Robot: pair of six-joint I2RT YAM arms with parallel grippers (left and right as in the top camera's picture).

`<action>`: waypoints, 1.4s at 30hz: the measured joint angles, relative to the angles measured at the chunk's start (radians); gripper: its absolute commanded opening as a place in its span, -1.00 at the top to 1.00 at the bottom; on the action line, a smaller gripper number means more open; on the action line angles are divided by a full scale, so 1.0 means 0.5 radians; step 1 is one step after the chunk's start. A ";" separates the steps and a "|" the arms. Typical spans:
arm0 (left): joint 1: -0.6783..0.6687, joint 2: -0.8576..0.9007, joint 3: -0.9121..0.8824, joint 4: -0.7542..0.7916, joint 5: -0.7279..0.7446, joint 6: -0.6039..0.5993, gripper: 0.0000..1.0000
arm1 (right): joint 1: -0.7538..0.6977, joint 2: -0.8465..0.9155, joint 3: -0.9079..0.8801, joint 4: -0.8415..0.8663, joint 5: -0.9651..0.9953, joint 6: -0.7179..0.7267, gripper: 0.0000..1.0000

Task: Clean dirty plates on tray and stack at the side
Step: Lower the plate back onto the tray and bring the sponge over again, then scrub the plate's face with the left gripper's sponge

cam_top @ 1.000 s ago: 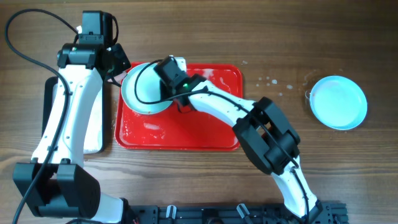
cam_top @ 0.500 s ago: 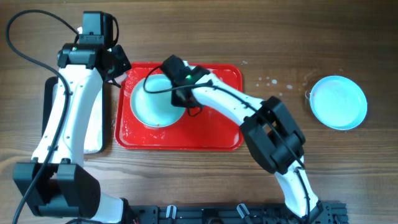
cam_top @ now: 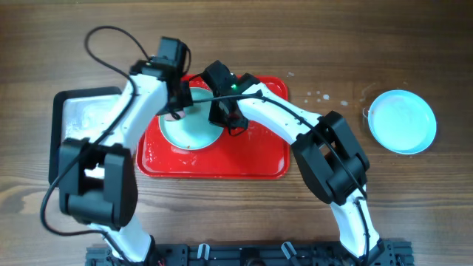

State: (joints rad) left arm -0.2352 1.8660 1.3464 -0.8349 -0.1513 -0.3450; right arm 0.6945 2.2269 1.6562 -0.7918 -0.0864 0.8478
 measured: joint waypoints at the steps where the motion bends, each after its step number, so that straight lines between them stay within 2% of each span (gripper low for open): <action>1: -0.011 0.019 -0.027 0.043 0.002 0.058 0.92 | 0.000 0.000 0.000 0.001 -0.004 0.000 0.92; 10: -0.017 0.116 -0.208 0.288 0.032 0.610 0.92 | 0.000 -0.004 -0.009 0.015 -0.007 -0.008 0.91; 14: 0.018 0.144 -0.211 0.336 0.064 0.767 0.92 | 0.000 -0.004 -0.011 0.024 -0.017 -0.008 0.91; 20: 0.077 0.169 -0.210 0.460 0.085 0.856 0.92 | 0.000 -0.004 -0.014 0.044 -0.037 -0.008 0.91; 27: 0.101 0.188 -0.210 0.552 -0.106 0.829 0.92 | 0.000 -0.004 -0.014 0.054 -0.043 -0.008 0.92; 32: 0.064 0.211 -0.210 0.610 -0.306 0.778 0.92 | 0.002 0.001 -0.014 0.094 -0.066 -0.007 0.91; 35: -0.008 0.230 -0.210 0.618 -0.520 0.752 0.92 | 0.002 0.002 -0.014 0.099 -0.077 -0.007 0.91; 42: -0.140 0.274 -0.053 0.649 -1.286 0.692 0.92 | -0.013 0.002 -0.020 0.072 -0.099 -0.009 0.91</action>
State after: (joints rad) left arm -0.3050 2.0029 1.3201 -0.5106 -0.7940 0.0010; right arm 0.6880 2.2276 1.6463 -0.7555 -0.1360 0.8433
